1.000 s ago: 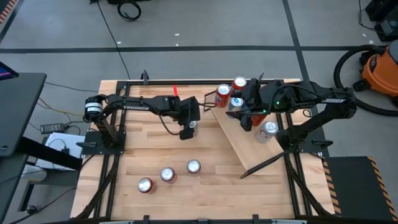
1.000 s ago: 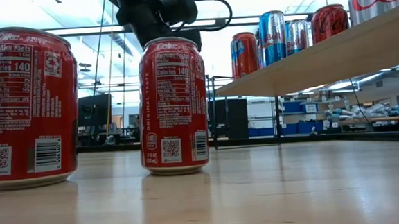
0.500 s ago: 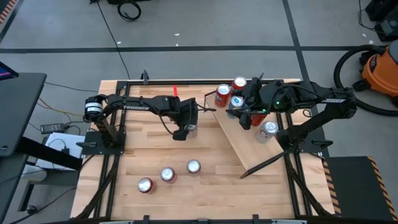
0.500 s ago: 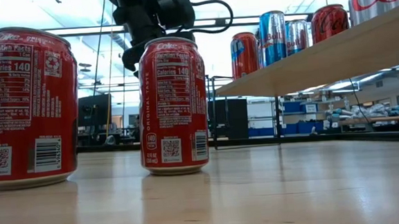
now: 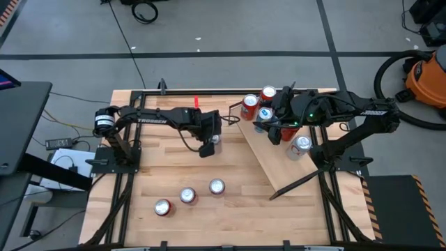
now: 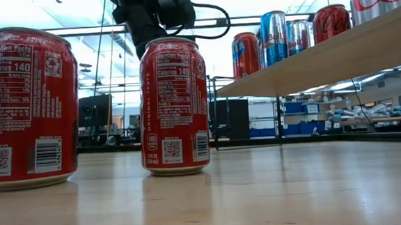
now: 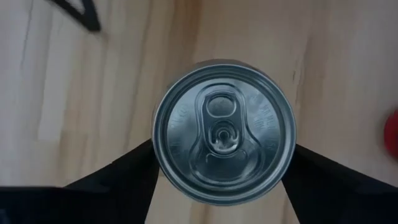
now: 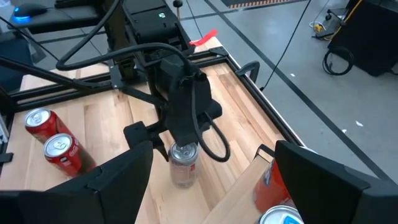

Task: Place canned beverage on shelf
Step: Put the white soda can aligned with the other white soda can on the shelf

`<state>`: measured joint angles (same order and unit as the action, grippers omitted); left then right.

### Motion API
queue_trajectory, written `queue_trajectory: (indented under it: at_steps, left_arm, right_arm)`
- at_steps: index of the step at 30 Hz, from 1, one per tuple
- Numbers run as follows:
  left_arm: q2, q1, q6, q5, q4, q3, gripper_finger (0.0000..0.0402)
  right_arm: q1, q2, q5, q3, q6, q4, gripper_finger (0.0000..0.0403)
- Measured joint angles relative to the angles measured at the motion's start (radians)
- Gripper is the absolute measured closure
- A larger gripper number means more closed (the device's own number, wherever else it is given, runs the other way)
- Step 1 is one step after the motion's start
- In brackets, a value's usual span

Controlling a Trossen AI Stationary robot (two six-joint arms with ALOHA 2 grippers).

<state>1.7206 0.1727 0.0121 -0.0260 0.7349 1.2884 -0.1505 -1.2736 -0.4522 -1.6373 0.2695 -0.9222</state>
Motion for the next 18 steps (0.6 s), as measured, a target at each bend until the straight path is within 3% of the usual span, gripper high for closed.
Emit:
queue_trajectory:
  at_steps: [8, 18]
  left_arm:
    - [0.0, -0.052, -0.316, 0.022, -0.008, 0.0, 0.0095]
    - [0.001, -0.185, -0.468, 0.162, -0.015, -0.002, 0.0095]
  right_arm:
    - [0.0, 0.0, 0.0, 0.0, -0.001, 0.0, 0.0055]
    - [0.0, 0.0, 0.005, 0.0, -0.03, -0.064, 0.0055]
